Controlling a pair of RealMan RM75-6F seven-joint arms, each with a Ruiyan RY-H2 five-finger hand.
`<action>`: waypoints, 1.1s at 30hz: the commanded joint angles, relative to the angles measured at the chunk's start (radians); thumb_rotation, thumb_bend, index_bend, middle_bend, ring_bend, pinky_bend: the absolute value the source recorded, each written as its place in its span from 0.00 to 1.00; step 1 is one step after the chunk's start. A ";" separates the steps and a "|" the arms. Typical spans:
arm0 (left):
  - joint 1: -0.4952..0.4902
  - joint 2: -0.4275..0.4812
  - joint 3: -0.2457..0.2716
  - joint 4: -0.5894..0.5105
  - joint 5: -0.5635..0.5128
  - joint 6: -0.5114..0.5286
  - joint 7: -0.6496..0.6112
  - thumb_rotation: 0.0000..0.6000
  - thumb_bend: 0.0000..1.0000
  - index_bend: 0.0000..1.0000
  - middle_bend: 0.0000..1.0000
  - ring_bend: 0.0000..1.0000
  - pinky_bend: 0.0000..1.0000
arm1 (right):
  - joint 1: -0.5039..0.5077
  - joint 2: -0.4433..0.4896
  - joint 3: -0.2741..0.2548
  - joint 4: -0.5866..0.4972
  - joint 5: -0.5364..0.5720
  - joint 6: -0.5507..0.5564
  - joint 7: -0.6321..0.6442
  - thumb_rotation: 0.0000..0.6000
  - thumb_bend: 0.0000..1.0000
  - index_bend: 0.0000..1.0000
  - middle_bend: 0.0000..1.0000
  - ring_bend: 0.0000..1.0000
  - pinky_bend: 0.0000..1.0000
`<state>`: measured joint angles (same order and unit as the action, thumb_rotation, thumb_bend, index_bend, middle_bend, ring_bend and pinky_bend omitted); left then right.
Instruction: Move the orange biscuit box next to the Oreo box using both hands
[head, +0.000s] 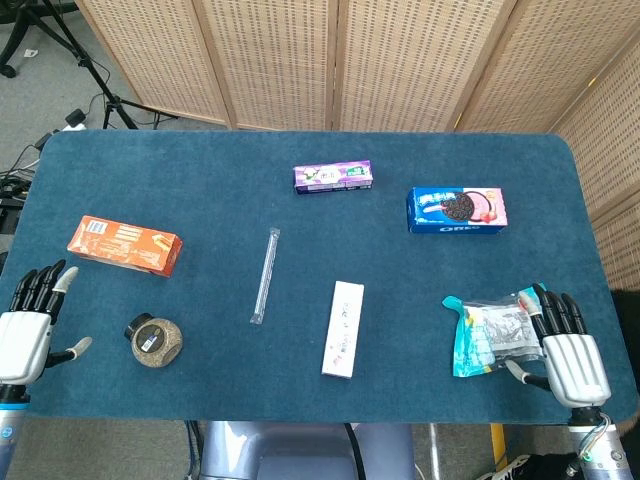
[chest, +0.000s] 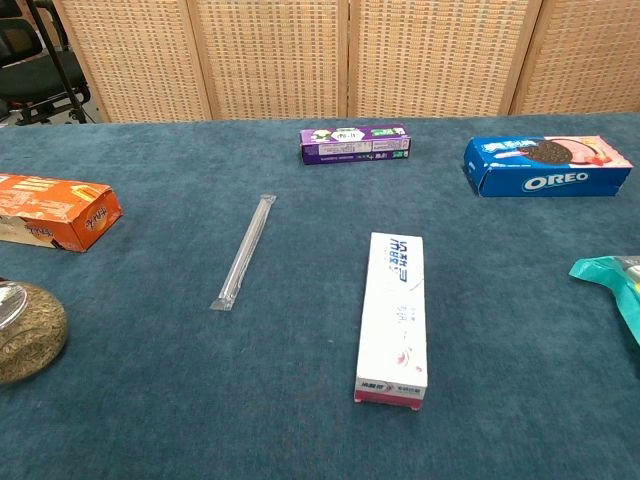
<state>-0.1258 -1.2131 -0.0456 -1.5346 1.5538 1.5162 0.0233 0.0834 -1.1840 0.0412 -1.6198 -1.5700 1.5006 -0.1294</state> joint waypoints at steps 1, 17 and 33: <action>-0.001 -0.001 0.001 0.000 0.000 -0.002 0.003 1.00 0.03 0.00 0.00 0.00 0.00 | -0.001 0.001 0.000 0.001 -0.001 0.002 0.002 1.00 0.05 0.00 0.00 0.00 0.00; -0.007 -0.002 0.006 0.010 0.000 -0.017 -0.007 1.00 0.03 0.00 0.00 0.00 0.00 | 0.005 -0.007 -0.002 0.004 0.011 -0.019 -0.017 1.00 0.06 0.00 0.00 0.00 0.00; -0.005 -0.003 0.015 -0.003 0.008 -0.018 0.012 1.00 0.03 0.00 0.00 0.00 0.00 | 0.001 -0.003 0.000 0.005 0.006 -0.004 -0.008 1.00 0.06 0.00 0.00 0.00 0.00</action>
<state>-0.1313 -1.2162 -0.0317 -1.5364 1.5626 1.4993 0.0340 0.0841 -1.1879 0.0405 -1.6146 -1.5644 1.4970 -0.1384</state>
